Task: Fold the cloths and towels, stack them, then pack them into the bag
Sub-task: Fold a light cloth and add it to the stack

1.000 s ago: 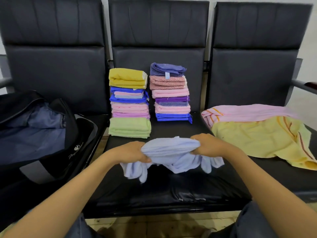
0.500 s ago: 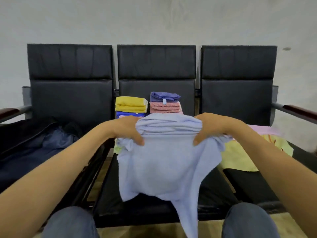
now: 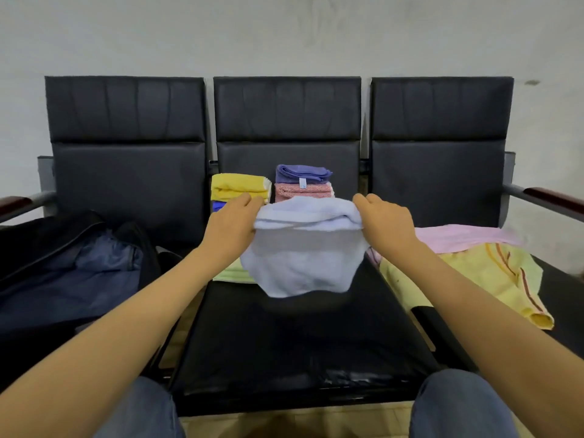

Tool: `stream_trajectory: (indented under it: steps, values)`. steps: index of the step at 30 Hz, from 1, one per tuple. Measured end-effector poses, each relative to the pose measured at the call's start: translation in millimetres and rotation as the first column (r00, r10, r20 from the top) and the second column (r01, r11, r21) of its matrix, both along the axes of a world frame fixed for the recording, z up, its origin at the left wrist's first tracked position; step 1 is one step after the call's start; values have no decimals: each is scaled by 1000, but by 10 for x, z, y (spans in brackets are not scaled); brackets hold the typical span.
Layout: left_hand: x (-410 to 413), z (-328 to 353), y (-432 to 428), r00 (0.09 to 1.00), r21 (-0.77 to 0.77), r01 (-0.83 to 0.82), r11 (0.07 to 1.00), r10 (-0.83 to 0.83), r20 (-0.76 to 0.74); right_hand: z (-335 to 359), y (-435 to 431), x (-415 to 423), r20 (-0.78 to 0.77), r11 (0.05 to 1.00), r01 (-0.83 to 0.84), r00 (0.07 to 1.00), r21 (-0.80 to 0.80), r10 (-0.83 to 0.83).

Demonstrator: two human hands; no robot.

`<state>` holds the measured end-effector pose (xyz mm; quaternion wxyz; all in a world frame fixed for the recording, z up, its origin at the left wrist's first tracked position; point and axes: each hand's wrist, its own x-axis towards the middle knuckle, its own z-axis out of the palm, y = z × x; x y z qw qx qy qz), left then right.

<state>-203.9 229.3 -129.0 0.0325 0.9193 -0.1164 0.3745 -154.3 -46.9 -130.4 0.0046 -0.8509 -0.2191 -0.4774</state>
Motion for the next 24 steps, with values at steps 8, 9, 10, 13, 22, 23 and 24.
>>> stream_trajectory:
  steps: [8,9,10,13,22,23,24]
  values:
    - [-233,-681,1,660,-158,-20,987,-106,-743,-300,-7,-392,-883,927,-177,404,-331,-238]
    - [-247,-812,-5,577,-117,-6,993,-92,-811,-417,-45,-409,-938,945,-220,303,-243,-171]
    - [-247,-953,13,499,-80,10,997,-75,-863,-544,-81,-400,-970,957,-234,211,-169,-120]
    - [-233,-1233,84,224,-214,-28,976,-202,-953,-872,-118,-354,-995,965,-250,-47,-75,-89]
    - [-30,-1449,184,219,-174,-221,960,-125,-968,-1279,-261,57,-997,989,-128,-19,-70,-73]
    - [8,-1462,213,223,-190,-262,946,-133,-966,-1290,-277,101,-998,992,-116,-18,-50,-53]
    - [40,-1468,236,216,-223,-305,926,-161,-963,-1300,-287,138,-999,994,-108,-24,-30,-33]
